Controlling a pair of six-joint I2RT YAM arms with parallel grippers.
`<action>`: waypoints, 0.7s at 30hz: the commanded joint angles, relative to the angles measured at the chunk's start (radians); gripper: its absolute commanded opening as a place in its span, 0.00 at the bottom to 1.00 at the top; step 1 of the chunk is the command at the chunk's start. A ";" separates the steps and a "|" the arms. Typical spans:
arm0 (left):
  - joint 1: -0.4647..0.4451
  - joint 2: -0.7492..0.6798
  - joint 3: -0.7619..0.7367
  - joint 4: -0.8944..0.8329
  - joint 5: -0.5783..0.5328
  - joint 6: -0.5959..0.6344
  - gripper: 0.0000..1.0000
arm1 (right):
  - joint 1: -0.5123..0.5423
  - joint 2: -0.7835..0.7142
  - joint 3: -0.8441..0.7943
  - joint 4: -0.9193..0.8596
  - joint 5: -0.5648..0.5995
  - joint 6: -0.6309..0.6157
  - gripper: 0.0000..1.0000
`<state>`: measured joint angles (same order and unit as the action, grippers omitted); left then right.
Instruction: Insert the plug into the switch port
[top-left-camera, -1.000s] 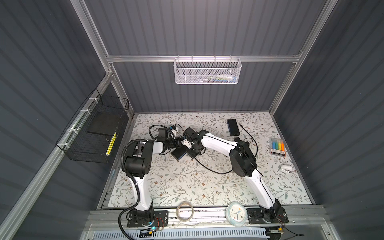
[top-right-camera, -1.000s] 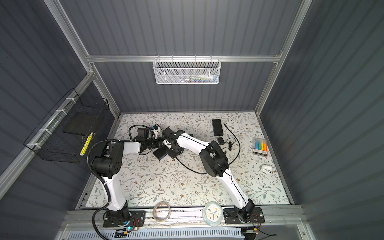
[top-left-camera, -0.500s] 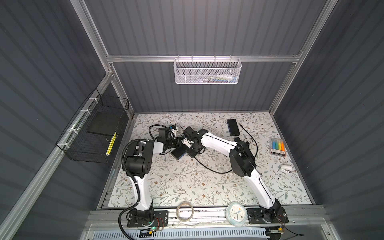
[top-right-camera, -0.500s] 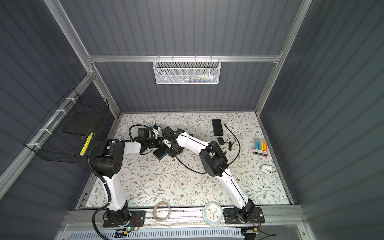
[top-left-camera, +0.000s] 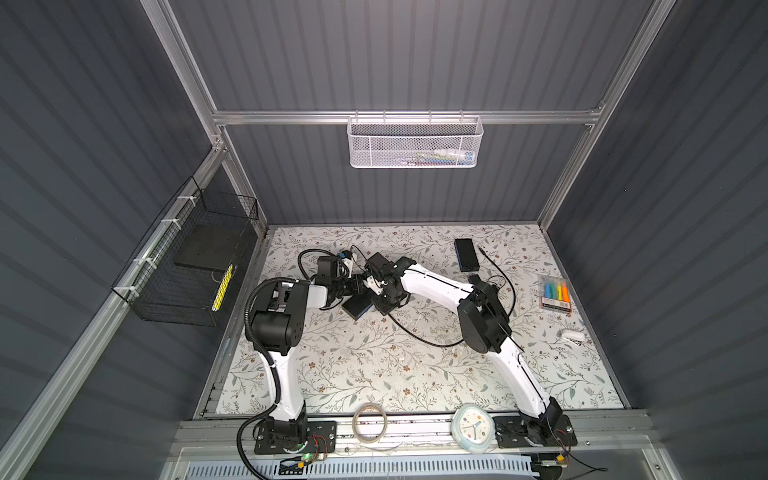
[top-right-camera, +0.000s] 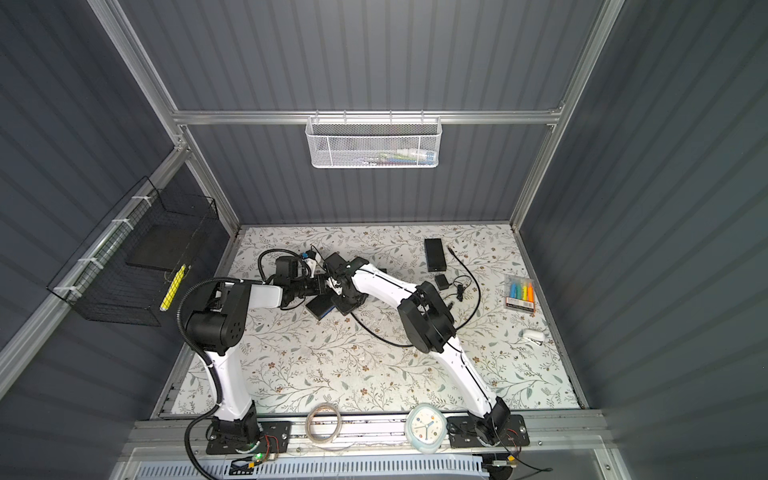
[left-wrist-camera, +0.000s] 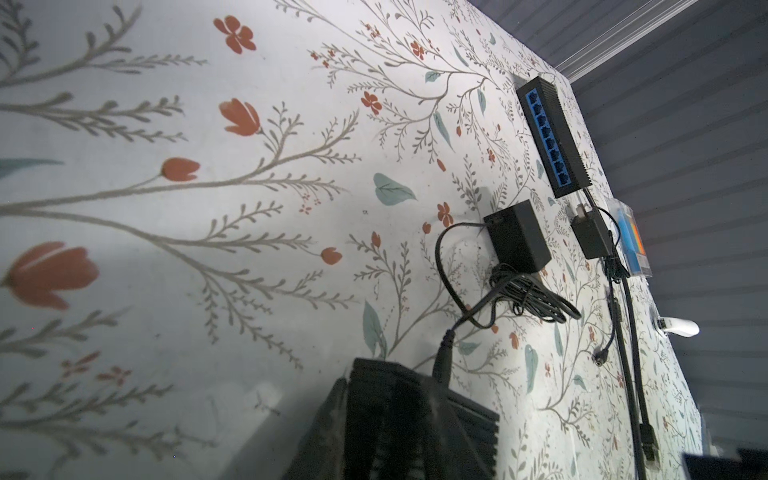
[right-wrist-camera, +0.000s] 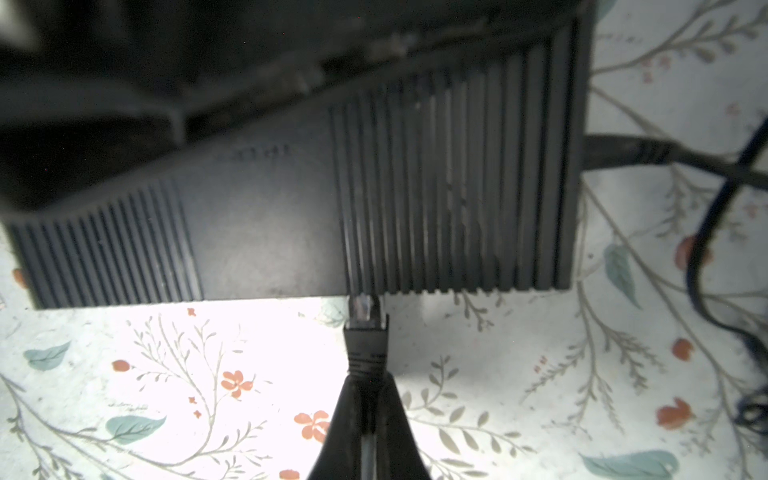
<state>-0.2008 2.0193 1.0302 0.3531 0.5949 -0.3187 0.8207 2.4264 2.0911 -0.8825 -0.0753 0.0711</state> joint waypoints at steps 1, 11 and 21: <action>-0.083 0.071 -0.066 -0.204 0.080 -0.039 0.30 | 0.009 0.007 0.092 0.327 -0.021 0.011 0.00; -0.084 0.083 -0.073 -0.181 0.096 -0.051 0.30 | 0.012 0.006 0.097 0.354 -0.021 0.040 0.00; -0.089 0.093 -0.092 -0.154 0.102 -0.059 0.30 | 0.014 0.010 0.127 0.366 -0.009 0.048 0.00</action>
<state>-0.2024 2.0323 1.0130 0.4213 0.5991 -0.3370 0.8219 2.4302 2.1120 -0.9001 -0.0746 0.1055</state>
